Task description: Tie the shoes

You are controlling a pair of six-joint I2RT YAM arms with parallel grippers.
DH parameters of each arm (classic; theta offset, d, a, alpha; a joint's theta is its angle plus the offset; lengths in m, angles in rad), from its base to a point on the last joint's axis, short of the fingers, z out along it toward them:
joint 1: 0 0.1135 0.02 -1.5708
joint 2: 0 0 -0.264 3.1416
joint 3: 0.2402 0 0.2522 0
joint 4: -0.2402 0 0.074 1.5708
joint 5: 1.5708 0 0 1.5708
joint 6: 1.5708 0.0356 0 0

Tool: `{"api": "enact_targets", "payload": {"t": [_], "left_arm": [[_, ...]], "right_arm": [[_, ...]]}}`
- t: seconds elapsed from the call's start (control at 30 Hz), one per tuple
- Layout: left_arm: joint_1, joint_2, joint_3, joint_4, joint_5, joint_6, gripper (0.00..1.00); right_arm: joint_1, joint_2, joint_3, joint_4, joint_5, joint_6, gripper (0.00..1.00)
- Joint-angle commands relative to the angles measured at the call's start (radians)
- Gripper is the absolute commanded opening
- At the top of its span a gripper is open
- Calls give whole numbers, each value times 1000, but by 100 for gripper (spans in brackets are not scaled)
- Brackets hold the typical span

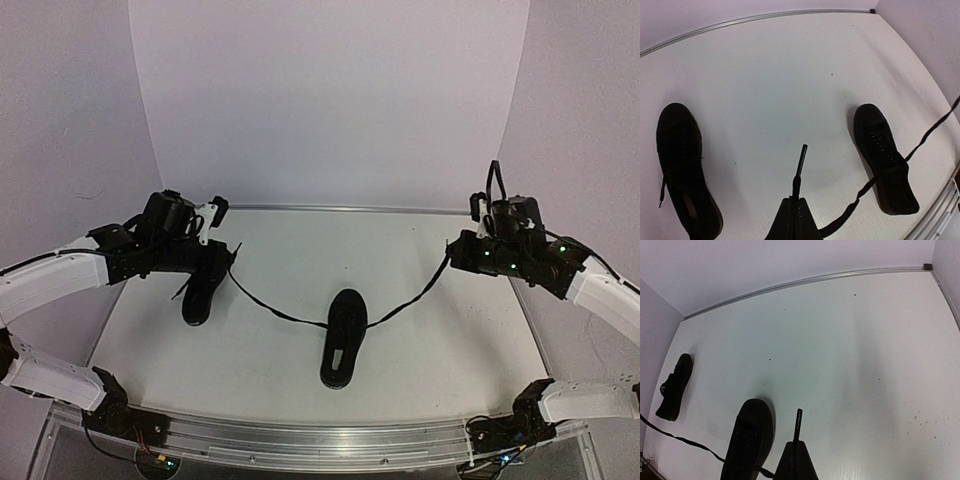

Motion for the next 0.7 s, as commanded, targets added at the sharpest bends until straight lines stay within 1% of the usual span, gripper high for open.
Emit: {"api": "enact_targets", "payload": {"t": [0.0, 0.1, 0.2, 0.27, 0.37, 0.43, 0.57, 0.63, 0.67], "left_arm": [[0, -25, -20, 95, 197, 74, 0], [-6, -60, -51, 142, 276, 93, 0], [-22, -110, -82, 170, 300, 121, 0], [-36, -145, -99, 178, 304, 142, 0], [-60, -178, -123, 198, 282, 136, 0], [-86, -190, -133, 201, 274, 134, 0], [-197, -226, -148, 195, 194, 158, 0], [-212, -243, -155, 189, 188, 159, 0], [-214, -252, -159, 183, 185, 158, 0]], "right_arm": [[-2, 58, -15, 149, -220, 5, 0], [4, 113, 18, 218, -305, 14, 0], [30, 178, 79, 272, -345, 21, 0], [71, 252, 141, 287, -348, 17, 0], [176, 374, 252, 299, -322, 4, 0], [223, 480, 344, 306, -318, 2, 0], [316, 681, 513, 319, -316, 0, 0], [357, 779, 597, 318, -331, 7, 1], [373, 829, 637, 317, -350, 14, 4]]}}
